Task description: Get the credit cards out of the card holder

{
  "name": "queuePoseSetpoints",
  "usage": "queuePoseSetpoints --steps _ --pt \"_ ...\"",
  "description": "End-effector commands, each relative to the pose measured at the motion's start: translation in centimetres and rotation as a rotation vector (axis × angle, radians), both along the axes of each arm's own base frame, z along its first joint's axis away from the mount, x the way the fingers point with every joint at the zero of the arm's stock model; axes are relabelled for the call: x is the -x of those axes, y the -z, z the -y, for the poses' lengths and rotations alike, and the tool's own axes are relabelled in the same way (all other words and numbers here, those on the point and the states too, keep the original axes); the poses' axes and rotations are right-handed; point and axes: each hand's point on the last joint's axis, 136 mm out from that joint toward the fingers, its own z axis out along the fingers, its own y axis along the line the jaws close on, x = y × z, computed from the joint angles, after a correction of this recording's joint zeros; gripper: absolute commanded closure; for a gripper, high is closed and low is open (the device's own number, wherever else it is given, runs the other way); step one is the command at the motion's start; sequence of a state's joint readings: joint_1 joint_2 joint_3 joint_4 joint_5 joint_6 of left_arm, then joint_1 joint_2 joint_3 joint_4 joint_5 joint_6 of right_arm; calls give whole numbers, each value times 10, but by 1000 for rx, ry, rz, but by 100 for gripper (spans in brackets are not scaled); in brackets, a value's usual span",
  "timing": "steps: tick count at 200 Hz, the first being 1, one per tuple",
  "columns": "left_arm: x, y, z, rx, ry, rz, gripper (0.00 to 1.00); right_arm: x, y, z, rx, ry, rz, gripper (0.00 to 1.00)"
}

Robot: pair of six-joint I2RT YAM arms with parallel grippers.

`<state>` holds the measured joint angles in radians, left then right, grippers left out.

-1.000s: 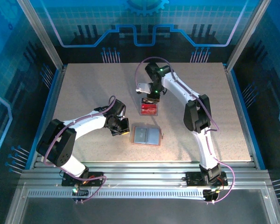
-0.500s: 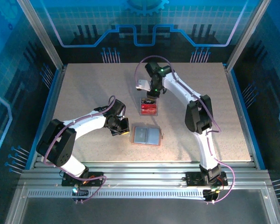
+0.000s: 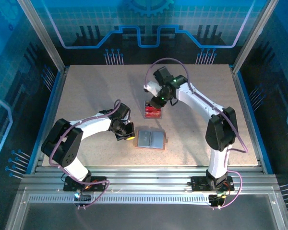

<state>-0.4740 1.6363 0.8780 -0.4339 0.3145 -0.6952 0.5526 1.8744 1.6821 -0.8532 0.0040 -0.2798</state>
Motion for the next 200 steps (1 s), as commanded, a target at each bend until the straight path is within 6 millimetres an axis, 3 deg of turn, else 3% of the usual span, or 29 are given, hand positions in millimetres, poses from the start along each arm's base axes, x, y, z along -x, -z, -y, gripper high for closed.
queuePoseSetpoints --steps 1,39,88,125,169,200 --pt "7 6 5 26 41 -21 96 21 -10 -9 -151 182 -70 63" --pt "17 14 17 32 75 -46 96 56 3 -14 -306 383 -239 68" --pt "22 8 28 33 86 -35 96 96 21 -40 -495 528 -471 75" --pt "14 -5 25 17 62 9 96 115 46 -48 -481 624 -628 76" --pt "3 -22 39 97 38 39 97 129 79 -56 -466 645 -716 72" --pt "4 -15 48 143 29 8 99 132 95 -60 -460 654 -762 76"
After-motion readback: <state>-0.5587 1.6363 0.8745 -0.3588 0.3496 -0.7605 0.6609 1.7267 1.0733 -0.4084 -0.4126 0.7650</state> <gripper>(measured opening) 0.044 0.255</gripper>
